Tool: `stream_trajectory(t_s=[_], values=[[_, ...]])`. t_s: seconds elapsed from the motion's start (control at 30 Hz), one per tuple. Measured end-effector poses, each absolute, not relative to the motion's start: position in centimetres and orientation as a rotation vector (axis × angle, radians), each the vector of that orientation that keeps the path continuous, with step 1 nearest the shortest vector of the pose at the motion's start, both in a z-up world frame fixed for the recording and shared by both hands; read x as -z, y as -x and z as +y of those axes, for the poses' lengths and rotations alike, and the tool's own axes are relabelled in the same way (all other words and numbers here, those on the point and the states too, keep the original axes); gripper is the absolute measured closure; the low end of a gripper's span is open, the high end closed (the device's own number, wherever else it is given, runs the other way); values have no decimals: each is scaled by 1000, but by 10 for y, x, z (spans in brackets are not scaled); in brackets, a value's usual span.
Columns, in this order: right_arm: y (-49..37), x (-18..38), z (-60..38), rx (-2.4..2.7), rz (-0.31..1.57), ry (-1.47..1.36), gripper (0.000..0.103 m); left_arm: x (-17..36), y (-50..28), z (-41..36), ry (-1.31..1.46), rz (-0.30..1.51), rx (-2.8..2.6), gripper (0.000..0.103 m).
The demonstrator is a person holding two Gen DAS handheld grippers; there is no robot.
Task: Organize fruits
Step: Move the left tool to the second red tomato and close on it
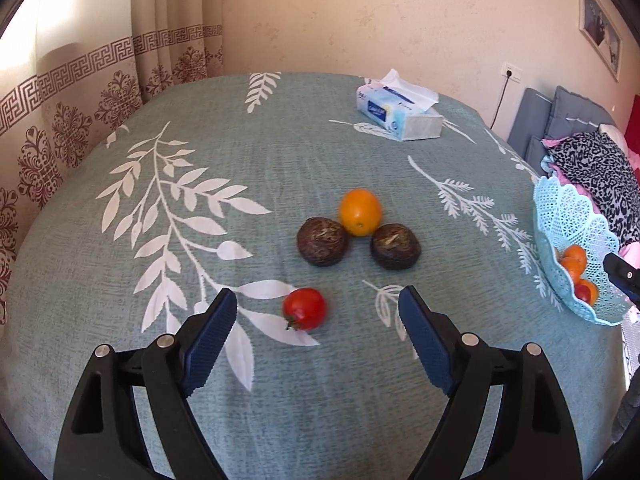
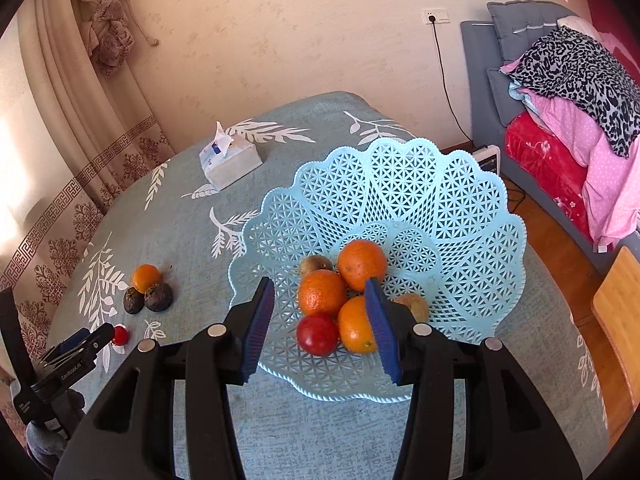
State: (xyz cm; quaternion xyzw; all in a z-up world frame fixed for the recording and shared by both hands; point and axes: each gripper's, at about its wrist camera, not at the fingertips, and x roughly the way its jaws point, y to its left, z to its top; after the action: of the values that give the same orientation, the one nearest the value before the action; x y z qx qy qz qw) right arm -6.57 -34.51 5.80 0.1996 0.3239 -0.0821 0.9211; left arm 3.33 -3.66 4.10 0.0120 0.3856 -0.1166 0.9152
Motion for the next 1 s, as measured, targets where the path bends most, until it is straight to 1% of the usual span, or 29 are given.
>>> stream_trajectory(t_s=[0.27, 0.33, 0.4, 0.5, 0.57, 0.63, 0.67, 0.7, 0.8, 0.9, 1.0], values=[[60, -54, -323, 135, 684, -346, 54, -24, -46, -28, -30, 833, 197, 21], [59, -54, -316, 129, 684, -325, 54, -22, -49, -29, -43, 841, 198, 25], [58, -54, -310, 123, 685, -303, 54, -19, -52, -32, -53, 852, 204, 32], [55, -53, -301, 108, 689, -278, 54, -14, -58, -36, -51, 874, 222, 38], [54, -53, -296, 94, 692, -270, 54, -11, -61, -38, -54, 878, 226, 39], [52, -53, -289, 80, 696, -262, 54, -11, -62, -38, -57, 872, 218, 45], [50, -53, -286, 72, 697, -259, 54, -11, -62, -37, -56, 871, 217, 50], [48, -54, -282, 62, 698, -254, 54, -11, -61, -36, -54, 868, 216, 57], [40, -58, -267, 32, 697, -231, 54, -12, -58, -34, -47, 863, 230, 70], [29, -63, -250, -16, 703, -204, 54, -13, -54, -32, -40, 851, 240, 75], [15, -64, -233, -64, 721, -172, 54, -16, -50, -28, -24, 834, 228, 75]])
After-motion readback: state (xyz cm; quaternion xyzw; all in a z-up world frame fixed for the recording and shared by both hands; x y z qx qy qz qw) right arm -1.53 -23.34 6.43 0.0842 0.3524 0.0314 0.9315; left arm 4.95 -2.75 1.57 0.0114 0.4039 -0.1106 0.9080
